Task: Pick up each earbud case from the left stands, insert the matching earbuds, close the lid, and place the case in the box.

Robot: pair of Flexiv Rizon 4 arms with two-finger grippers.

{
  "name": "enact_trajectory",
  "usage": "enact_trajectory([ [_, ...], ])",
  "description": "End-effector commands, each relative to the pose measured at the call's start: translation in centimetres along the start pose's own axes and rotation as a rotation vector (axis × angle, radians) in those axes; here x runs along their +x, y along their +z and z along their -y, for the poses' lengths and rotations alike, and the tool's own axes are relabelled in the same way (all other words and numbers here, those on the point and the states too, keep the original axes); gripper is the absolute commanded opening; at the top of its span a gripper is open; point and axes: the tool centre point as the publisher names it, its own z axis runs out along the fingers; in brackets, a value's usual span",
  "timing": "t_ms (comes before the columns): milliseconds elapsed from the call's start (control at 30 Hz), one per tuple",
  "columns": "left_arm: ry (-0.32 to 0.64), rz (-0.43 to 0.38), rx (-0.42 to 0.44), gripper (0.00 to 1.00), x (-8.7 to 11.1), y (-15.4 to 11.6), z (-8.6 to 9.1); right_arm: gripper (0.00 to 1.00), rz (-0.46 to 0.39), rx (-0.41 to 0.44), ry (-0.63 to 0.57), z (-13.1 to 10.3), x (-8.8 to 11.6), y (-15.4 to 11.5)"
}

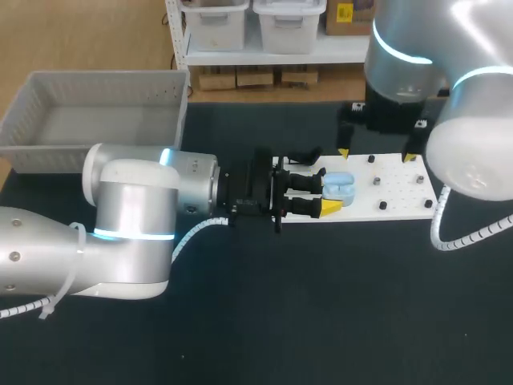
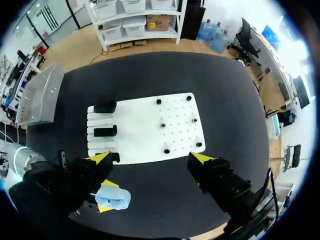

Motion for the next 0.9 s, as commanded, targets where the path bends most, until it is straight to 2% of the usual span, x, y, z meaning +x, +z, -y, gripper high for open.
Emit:
enact_trajectory([
  [33, 0.004, 0.004, -0.009, 0.0, 0.1, 0.0, 0.2, 1.0, -0.026, -0.002, -0.011, -0.2, 0.4, 0.6],
  [400, 0.004, 0.004, -0.009, 0.0, 0.1, 0.0, 0.2, 1.0, -0.092, -0.013, -0.071, -0.6, 3.0, 0.2],
  [633, 0.004, 0.004, -0.009, 0.0, 0.1, 0.0, 0.2, 1.0, -0.106, -0.021, -0.092, -0.4, 4.7, -0.6],
  [733, 0.004, 0.004, -0.009, 0.0, 0.1, 0.0, 0.2, 1.0, -0.01, -0.057, -0.068, 0.0, 4.4, -1.9],
  [900, 0.004, 0.004, -0.009, 0.0, 0.1, 0.0, 0.2, 1.0, 0.184, -0.174, -0.085, 0.3, 4.2, -6.9],
])
